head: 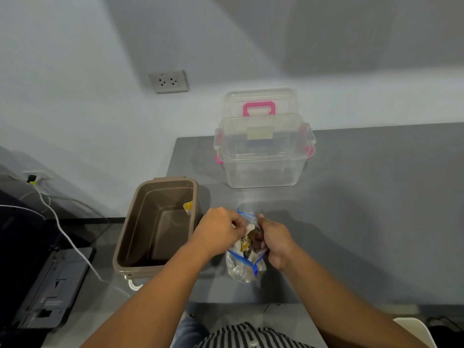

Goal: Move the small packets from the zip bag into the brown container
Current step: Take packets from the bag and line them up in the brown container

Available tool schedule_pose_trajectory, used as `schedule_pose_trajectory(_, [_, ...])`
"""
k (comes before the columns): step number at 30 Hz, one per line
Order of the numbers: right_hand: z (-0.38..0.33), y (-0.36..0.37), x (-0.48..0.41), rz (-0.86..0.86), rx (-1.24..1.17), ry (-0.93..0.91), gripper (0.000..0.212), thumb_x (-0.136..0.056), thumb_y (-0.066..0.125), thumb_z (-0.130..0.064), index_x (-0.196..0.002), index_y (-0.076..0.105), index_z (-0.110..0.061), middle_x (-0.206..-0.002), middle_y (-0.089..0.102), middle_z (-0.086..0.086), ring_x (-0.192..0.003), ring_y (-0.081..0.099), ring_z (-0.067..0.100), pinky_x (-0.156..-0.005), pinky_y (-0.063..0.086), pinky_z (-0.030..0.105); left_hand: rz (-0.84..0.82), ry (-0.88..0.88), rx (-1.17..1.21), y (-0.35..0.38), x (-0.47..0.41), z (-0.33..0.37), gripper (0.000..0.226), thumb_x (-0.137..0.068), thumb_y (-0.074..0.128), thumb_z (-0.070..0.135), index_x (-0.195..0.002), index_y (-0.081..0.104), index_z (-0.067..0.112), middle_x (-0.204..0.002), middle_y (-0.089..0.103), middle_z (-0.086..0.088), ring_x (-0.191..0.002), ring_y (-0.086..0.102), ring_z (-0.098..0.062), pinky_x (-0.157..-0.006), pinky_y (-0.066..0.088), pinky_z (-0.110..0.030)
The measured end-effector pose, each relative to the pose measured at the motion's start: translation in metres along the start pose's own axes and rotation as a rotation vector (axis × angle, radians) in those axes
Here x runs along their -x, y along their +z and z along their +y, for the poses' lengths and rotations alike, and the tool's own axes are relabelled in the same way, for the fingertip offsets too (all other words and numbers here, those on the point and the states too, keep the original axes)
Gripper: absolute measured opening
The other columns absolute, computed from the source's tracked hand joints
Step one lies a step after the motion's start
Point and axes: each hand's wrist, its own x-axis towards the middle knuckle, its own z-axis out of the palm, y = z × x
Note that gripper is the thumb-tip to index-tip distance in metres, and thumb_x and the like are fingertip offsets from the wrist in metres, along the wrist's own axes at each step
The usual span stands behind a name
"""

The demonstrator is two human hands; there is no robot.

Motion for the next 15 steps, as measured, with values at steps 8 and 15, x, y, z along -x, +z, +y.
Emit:
schedule_pose_trajectory(8, [0.0057, 0.0065, -0.0047, 0.021, -0.029, -0.053, 0.042, -0.108, 0.046, -0.029, -0.09, 0.071, -0.001, -0.073, 0.074, 0.015, -0.061, 0.072, 0.023, -0.053, 0.055, 0.028, -0.079, 0.031, -0.079, 0.0021, -0.0057, -0.0063, 0.015, -0.094, 0.064, 0.023, -0.104, 0.074, 0.03, -0.096, 0.071, 0.007, -0.085, 0.067, -0.009, -0.084, 0.058, -0.033])
schedule_pose_trajectory(15, [0.0047, 0.0062, -0.0007, 0.04, -0.076, -0.029, 0.041, -0.108, 0.046, -0.031, -0.106, 0.071, 0.002, -0.091, 0.076, 0.02, -0.076, 0.074, 0.03, -0.068, 0.06, 0.038, -0.178, 0.106, -0.172, 0.0016, -0.0043, -0.002, 0.04, -0.082, 0.08, 0.031, -0.119, 0.067, 0.03, -0.108, 0.07, 0.008, -0.091, 0.065, -0.008, -0.084, 0.054, -0.024])
